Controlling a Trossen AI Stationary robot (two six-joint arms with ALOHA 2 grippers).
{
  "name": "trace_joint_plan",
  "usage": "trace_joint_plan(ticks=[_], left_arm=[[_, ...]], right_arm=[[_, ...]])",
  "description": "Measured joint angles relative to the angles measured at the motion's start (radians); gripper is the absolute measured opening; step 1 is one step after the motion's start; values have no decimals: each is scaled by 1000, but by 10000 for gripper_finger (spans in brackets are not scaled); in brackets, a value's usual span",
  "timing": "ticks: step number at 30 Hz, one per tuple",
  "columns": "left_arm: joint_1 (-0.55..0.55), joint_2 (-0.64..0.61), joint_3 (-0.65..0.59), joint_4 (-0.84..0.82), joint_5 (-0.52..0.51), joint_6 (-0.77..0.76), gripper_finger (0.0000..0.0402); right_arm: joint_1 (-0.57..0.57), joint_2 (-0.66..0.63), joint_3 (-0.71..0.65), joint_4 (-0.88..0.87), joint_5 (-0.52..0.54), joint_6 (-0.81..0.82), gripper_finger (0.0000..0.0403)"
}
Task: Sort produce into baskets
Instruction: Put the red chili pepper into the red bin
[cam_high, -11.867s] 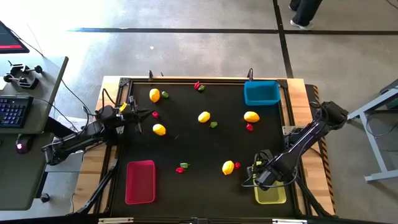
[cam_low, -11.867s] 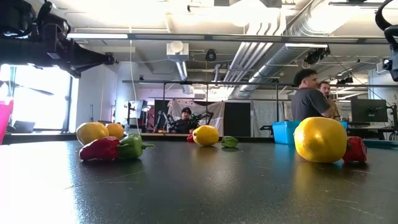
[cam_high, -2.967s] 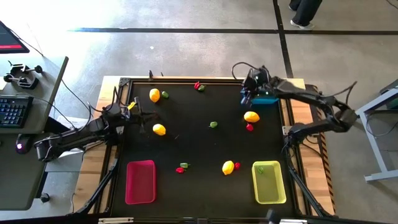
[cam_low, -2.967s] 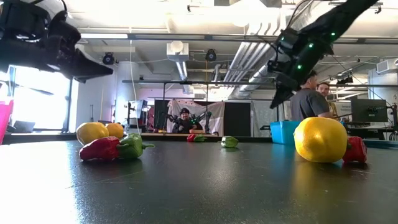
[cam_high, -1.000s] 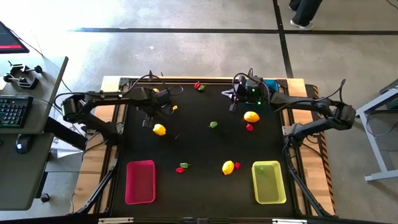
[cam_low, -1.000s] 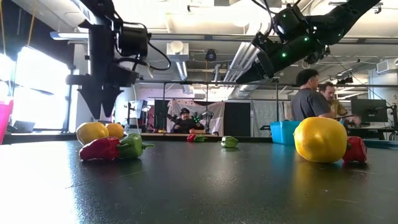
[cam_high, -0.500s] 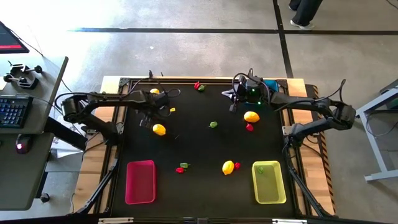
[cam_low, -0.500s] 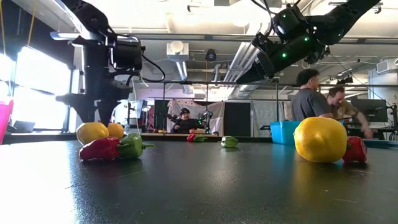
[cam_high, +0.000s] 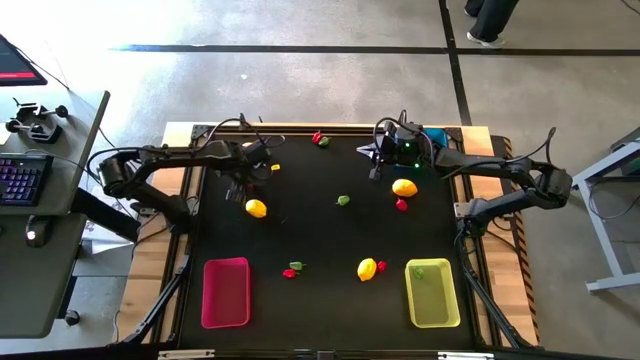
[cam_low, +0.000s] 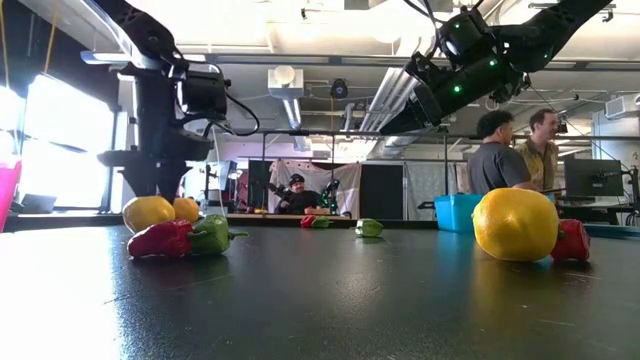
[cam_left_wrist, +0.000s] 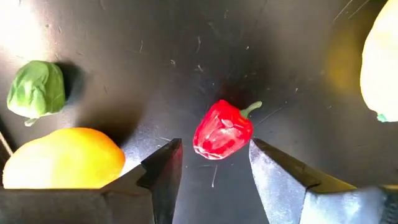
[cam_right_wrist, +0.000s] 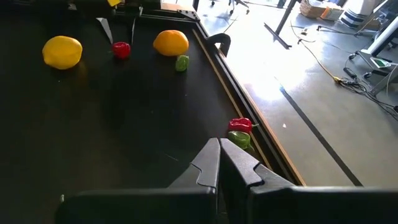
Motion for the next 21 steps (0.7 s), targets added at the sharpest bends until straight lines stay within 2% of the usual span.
trace_joint_plan(ticks=[6, 21], left_arm=[[4, 0, 0, 9, 23, 3, 153], [3, -1, -46, 62, 29, 21, 152]], right_arm=[[0, 0, 0, 0, 0, -1, 0], [0, 0, 0, 0, 0, -8, 0]])
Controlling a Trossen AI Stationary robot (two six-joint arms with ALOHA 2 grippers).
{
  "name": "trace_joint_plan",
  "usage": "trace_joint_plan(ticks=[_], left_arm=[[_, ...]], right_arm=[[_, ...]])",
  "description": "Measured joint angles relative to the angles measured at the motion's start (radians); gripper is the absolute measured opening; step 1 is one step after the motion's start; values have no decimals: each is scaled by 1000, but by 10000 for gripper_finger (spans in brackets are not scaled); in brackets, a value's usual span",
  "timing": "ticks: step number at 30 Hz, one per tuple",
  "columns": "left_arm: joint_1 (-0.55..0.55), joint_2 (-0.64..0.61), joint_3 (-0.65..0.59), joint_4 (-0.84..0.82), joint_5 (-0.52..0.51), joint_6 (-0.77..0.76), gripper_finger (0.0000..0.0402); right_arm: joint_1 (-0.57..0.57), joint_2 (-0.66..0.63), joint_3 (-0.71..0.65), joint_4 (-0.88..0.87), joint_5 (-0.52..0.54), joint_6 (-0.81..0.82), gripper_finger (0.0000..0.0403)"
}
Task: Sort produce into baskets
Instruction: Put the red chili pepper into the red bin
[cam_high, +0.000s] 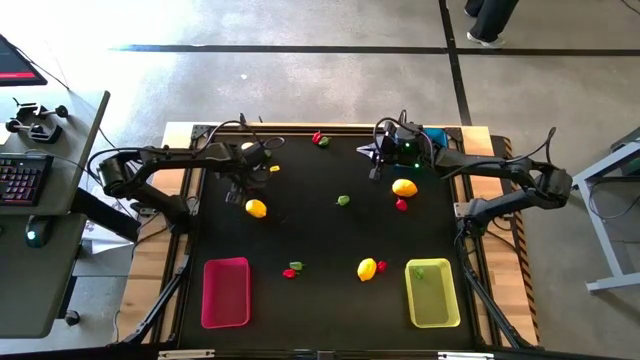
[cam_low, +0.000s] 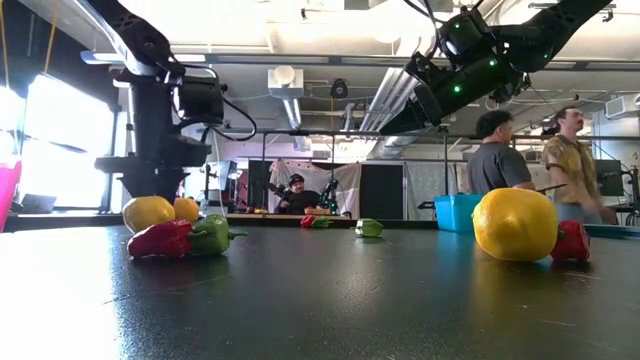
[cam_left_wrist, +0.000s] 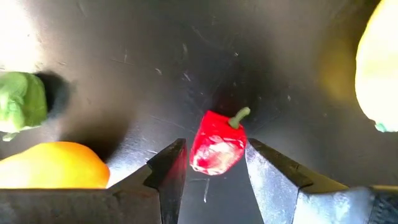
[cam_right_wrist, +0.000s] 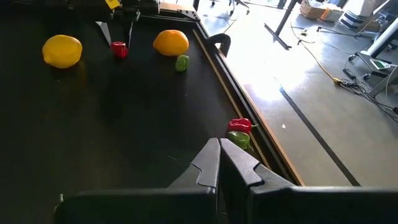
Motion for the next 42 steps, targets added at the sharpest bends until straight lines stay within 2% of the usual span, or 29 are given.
trace_joint_plan(ticks=[6, 14, 18, 23, 30, 38, 42], left_arm=[[0, 0, 0, -2, 0, -2, 138], [-1, -12, 0, 3, 0, -1, 55], [-9, -73, 1, -14, 0, -2, 17], [-52, -187, 1, -73, 0, -42, 6], [-228, -292, 95, -239, 3, -207, 6], [-539, -305, 221, -376, 32, -495, 5], [-694, -305, 233, -402, 100, -682, 5]], right_arm=[[0, 0, 0, 0, 0, 0, 0], [0, 0, 0, 0, 0, 0, 0], [0, 0, 0, 0, 0, 0, 0], [0, 0, 0, 0, 0, 0, 0], [0, 0, 0, 13, 0, 5, 0], [0, 0, 0, 17, -5, 73, 0], [15, 7, 0, 18, -5, 121, 0]])
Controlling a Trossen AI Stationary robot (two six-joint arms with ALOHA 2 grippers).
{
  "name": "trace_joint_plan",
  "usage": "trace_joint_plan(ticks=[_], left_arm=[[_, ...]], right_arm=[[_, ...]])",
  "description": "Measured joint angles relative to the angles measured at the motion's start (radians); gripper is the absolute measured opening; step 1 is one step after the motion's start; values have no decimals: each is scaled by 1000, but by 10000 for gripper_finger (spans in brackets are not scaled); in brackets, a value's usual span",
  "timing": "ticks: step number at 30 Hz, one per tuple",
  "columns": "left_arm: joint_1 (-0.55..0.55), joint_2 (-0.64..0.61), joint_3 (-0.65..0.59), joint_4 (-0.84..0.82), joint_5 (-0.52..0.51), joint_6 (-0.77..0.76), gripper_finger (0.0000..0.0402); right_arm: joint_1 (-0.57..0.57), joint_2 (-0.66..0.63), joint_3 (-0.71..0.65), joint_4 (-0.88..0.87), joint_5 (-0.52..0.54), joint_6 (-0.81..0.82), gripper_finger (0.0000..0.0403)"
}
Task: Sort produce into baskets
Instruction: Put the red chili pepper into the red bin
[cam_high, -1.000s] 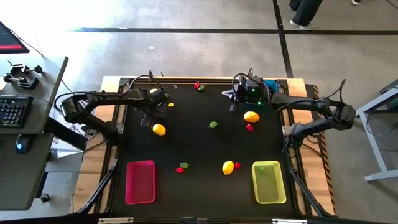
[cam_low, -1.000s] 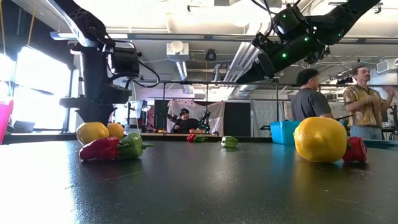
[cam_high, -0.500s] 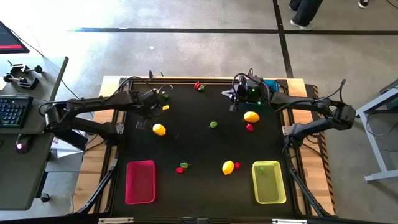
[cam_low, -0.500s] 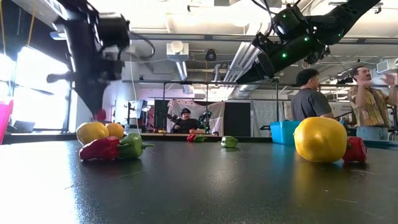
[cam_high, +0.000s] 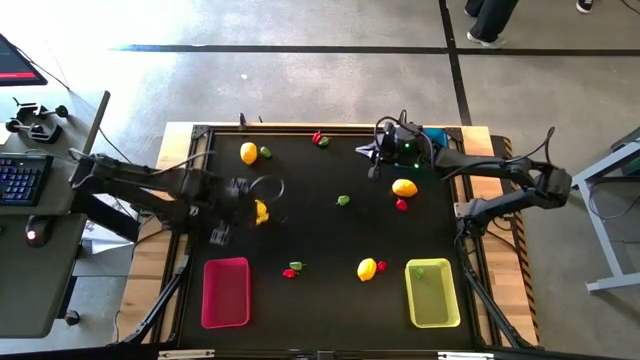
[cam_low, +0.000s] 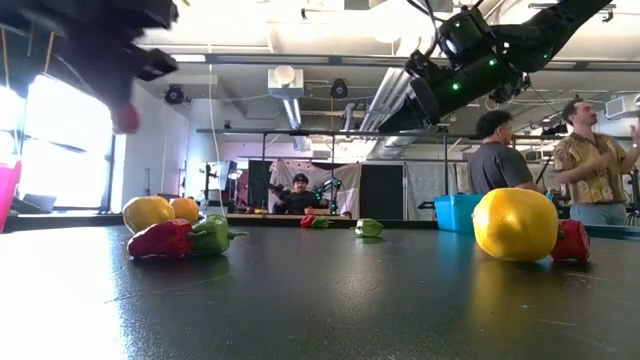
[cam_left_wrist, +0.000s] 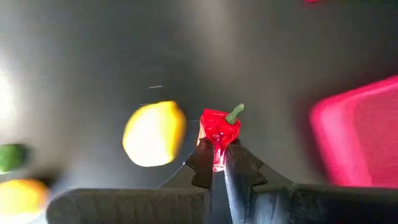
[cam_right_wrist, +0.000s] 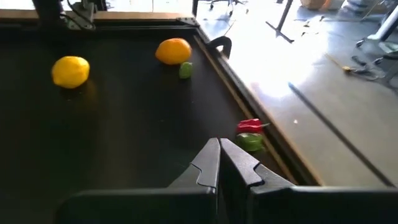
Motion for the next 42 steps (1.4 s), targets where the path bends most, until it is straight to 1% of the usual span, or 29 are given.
trace_joint_plan(ticks=[4, 7, 11, 14, 16, 19, 23, 30, 33, 38, 42], left_arm=[[-159, 1, 1, 2, 72, -203, 5], [-274, 15, 1, 2, 80, -344, 5], [-408, 77, 1, 18, 100, -487, 5], [-477, 143, 1, 63, 130, -558, 5], [-505, 185, 1, 86, 122, -597, 5], [-524, 232, 1, 81, 43, -654, 5], [-525, 275, 1, 81, -23, -656, 5], [-498, 332, 0, 89, -68, -578, 5], [-494, 344, 0, 112, -78, -545, 5], [-494, 344, 0, 140, -75, -491, 5], [-500, 344, 0, 132, -36, -404, 5]], right_arm=[[43, 22, 0, 2, -1, 11, 0], [81, 36, 0, 21, 44, 11, 0], [130, 41, 0, 24, 99, 23, 0], [166, 41, 0, 21, 123, 45, 0], [191, 41, 0, 20, 137, 48, 0], [226, 41, 0, 20, 155, 49, 0], [266, 41, 0, 4, 210, 56, 0], [304, 41, 0, -17, 262, 63, 0], [306, 41, 0, -23, 268, 66, 0], [306, 41, 0, -32, 268, 69, 0], [306, 41, 0, -32, 268, 67, 0]])
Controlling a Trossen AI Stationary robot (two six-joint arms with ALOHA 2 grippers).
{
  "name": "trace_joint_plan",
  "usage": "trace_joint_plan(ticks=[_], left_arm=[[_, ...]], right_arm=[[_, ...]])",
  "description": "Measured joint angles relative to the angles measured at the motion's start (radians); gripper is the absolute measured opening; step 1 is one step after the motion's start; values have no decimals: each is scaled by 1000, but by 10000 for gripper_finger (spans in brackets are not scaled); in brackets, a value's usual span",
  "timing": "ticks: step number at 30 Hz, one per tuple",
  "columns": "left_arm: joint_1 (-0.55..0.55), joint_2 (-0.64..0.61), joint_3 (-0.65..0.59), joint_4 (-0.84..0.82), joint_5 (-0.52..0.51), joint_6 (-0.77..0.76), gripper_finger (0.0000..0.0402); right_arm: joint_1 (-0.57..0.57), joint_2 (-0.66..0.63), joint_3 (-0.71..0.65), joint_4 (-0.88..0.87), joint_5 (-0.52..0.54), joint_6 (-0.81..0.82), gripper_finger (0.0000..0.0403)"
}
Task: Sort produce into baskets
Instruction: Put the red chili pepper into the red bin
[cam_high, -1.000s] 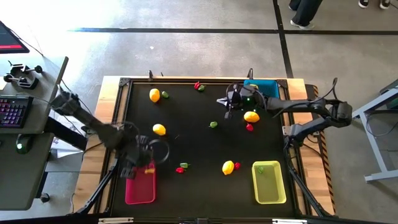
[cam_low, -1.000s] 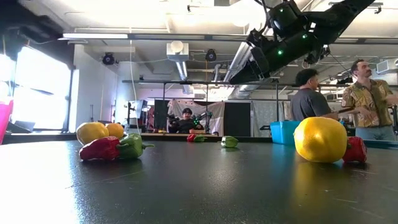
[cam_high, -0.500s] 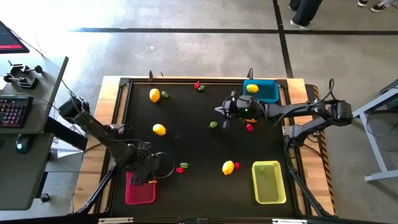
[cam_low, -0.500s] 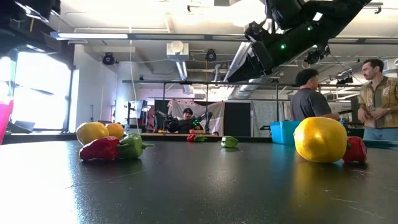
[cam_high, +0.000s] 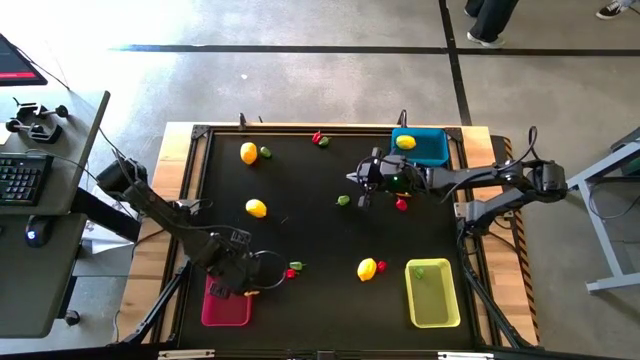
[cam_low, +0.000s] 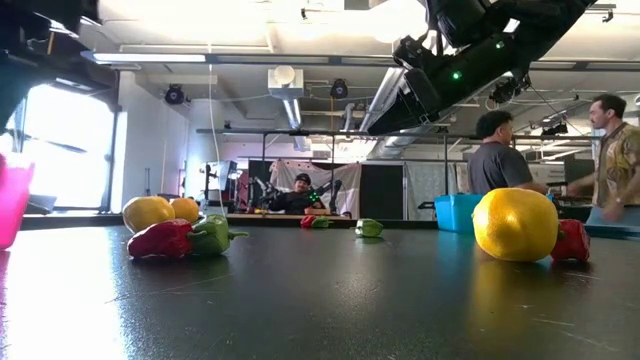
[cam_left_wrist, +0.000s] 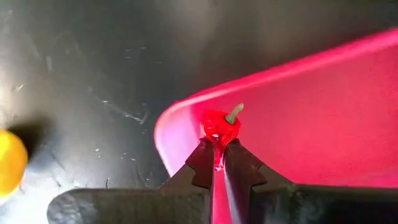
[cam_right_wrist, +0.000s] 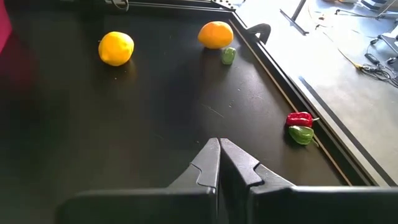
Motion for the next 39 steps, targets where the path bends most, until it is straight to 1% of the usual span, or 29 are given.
trace_joint_plan(ticks=[4, 6, 12, 21, 30, 35, 39], left_arm=[[0, 0, -2, 4, -3, 41, 5], [1, 0, -8, 10, -4, 34, 5], [-3, 0, -40, 62, -5, -53, 5], [-57, 15, -40, 63, -15, -41, 5], [-72, 107, -40, 63, 9, -174, 5], [-57, 113, -40, 64, 13, -244, 5], [-36, 113, -40, 72, 37, -279, 5]], right_arm=[[0, 0, 0, 0, 0, 0, 0], [0, 0, 0, 0, 0, 0, 0], [0, 0, 0, 0, 0, 0, 0], [0, 0, 0, -1, 0, 4, 0], [0, 0, 0, -1, 0, 4, 0], [0, 0, 0, -1, 0, 5, 0], [0, 0, 0, -1, 0, 5, 0]])
